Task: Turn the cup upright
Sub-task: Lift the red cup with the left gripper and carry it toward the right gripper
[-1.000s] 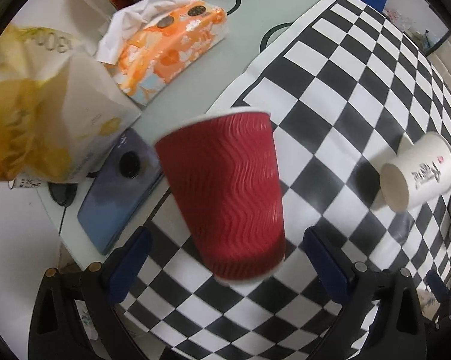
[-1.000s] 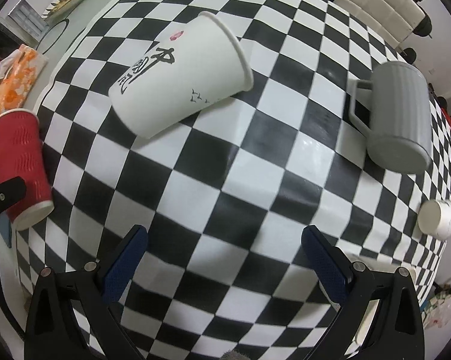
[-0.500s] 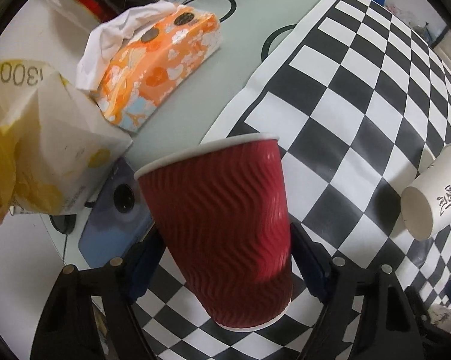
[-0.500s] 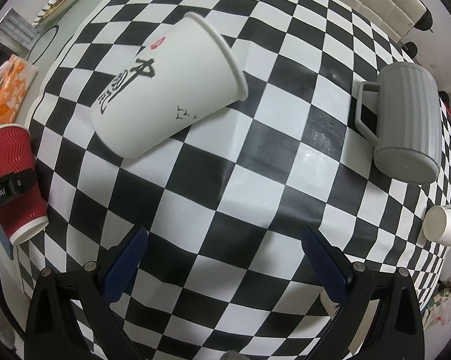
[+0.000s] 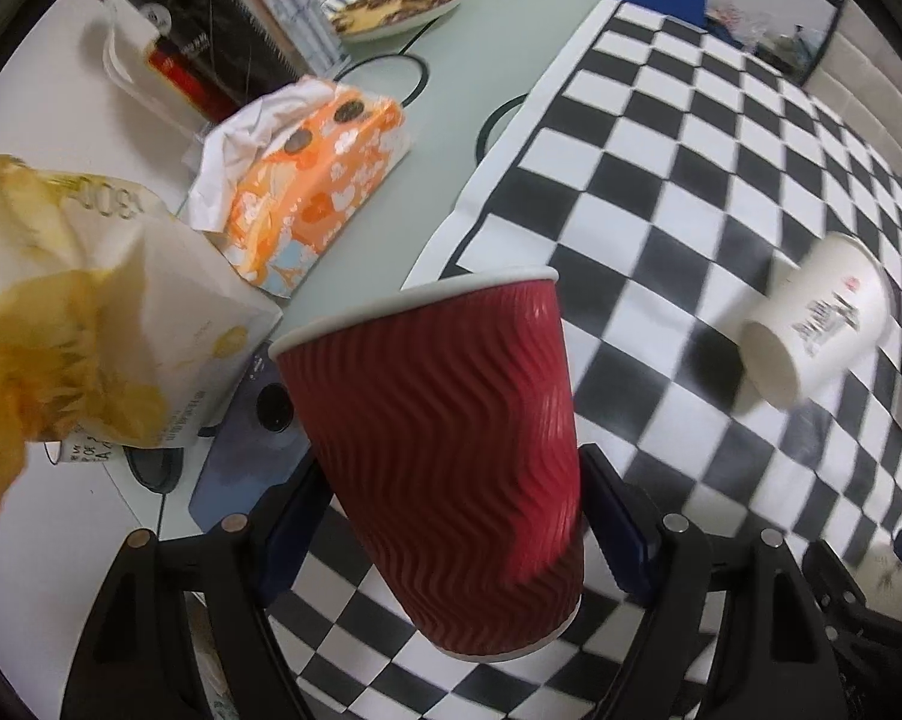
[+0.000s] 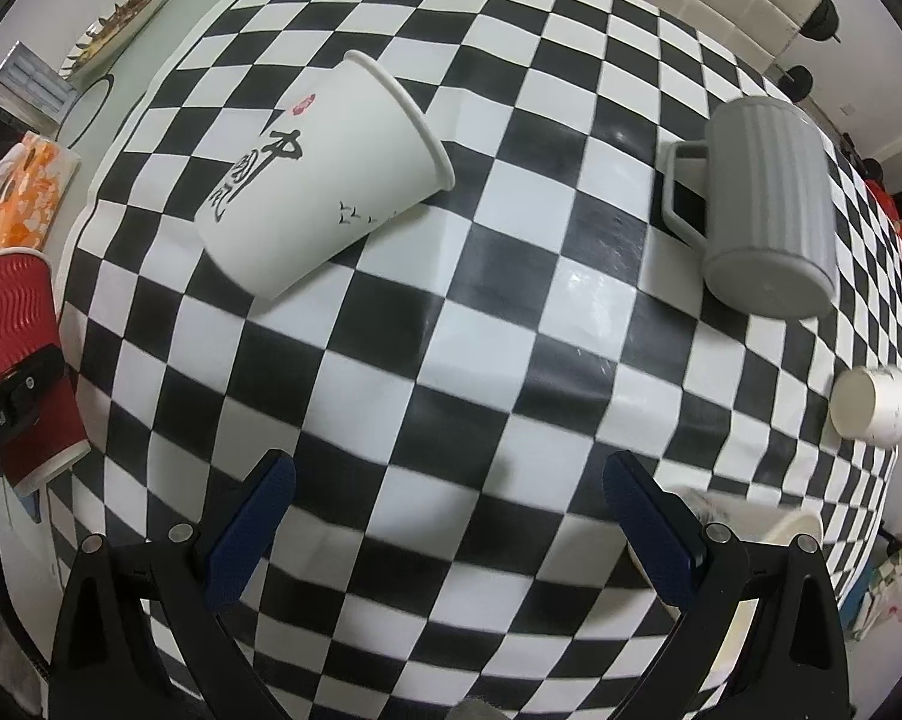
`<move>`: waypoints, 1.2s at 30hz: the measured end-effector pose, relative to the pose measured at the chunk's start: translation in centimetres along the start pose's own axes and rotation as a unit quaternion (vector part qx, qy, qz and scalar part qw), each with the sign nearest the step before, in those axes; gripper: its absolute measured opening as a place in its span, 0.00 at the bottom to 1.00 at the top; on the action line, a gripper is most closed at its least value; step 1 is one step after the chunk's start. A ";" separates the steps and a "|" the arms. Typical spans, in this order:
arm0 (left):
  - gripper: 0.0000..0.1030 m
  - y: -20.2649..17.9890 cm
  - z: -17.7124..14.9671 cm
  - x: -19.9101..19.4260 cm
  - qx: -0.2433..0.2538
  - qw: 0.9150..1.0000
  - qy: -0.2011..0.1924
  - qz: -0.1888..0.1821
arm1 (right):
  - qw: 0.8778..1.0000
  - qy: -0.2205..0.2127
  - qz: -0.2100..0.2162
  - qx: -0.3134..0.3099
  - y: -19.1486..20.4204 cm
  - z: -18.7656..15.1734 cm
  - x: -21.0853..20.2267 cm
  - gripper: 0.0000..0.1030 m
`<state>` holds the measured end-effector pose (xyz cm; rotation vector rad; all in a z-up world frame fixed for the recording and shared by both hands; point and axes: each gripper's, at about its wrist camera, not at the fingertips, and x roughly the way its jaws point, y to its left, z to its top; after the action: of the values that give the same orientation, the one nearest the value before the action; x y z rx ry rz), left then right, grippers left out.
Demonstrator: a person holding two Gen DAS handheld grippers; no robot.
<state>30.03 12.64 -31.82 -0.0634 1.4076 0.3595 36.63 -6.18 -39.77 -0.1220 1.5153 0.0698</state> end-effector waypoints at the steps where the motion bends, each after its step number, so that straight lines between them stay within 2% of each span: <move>1: 0.77 -0.1 -0.3 -0.4 0.006 1.000 -0.003 -0.003 | 1.000 -0.001 0.000 0.004 -0.1 -0.6 -0.3 1.00; 5: 0.77 -0.6 -2.5 -2.7 0.046 0.999 -0.015 -0.022 | 1.000 -0.005 0.000 0.022 -0.7 -3.1 -2.0 1.00; 10: 0.77 -2.7 -7.0 -5.2 0.101 0.993 -0.026 -0.051 | 0.998 -0.016 -0.008 0.056 -2.1 -7.8 -4.1 1.00; 12: 0.77 -3.6 -8.6 -5.8 0.127 0.989 -0.026 -0.068 | 0.997 -0.018 -0.012 0.077 -2.5 -9.9 -4.4 1.00; 18: 0.77 -8.3 -12.9 -6.9 0.197 0.974 -0.006 -0.115 | 0.987 -0.010 -0.030 0.160 -7.3 -17.7 -4.7 1.00; 24: 0.77 -13.6 -16.0 -6.3 0.243 0.959 0.025 -0.143 | 0.973 0.015 -0.046 0.227 -12.7 -23.3 -3.1 1.00; 28: 0.77 -16.6 -17.7 -4.7 0.269 0.953 0.036 -0.135 | 0.965 0.027 -0.046 0.256 -15.7 -25.7 -2.3 1.00; 36: 0.77 -18.2 -18.6 -2.5 0.275 0.954 0.045 -0.109 | 0.964 0.040 -0.035 0.260 -18.4 -26.3 -0.2 1.00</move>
<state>17.16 -9.83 -35.63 0.2236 1.5295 -0.2285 12.80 -27.66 -40.21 0.2456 1.5604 -0.3944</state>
